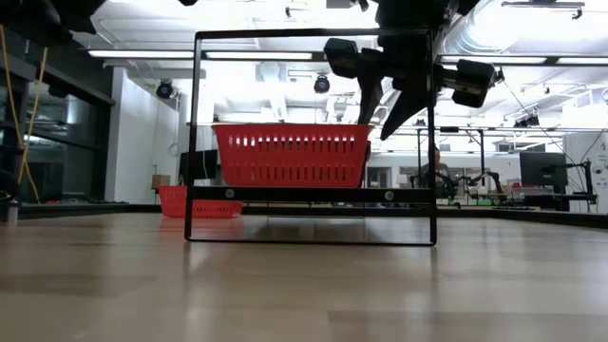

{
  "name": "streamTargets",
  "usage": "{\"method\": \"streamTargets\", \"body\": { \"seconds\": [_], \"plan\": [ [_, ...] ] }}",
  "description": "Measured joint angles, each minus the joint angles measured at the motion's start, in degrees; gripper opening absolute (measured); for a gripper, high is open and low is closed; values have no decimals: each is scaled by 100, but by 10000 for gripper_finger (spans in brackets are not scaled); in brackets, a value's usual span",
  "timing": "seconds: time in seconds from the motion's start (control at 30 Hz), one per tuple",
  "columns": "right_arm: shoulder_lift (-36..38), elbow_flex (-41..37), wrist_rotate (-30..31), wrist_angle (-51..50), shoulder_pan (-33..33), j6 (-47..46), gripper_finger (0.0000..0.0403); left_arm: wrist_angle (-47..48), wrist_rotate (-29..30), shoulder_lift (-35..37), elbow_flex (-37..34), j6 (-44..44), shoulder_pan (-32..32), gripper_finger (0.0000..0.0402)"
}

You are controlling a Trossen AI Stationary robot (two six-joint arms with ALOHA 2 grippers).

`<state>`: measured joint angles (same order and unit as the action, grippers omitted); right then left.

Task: Stack baskets on shelf by color
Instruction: Put the top right red bin on the shelf, then stack the top red bin on the red bin on the shelf

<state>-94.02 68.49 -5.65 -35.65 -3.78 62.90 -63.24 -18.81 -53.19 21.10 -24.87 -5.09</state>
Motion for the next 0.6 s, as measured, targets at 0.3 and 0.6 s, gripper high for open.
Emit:
{"method": "streamTargets", "body": {
  "seconds": [0.3, 0.6],
  "plan": [
    [597, 1, 420, -329, 100, -332, 117, 139, 10, 1, 0, 108, -20, 1],
    [1519, 2, 467, -551, 383, -1990, 81, 1449, 832, 0, 0, 1105, -20, 1]
  ]
}}
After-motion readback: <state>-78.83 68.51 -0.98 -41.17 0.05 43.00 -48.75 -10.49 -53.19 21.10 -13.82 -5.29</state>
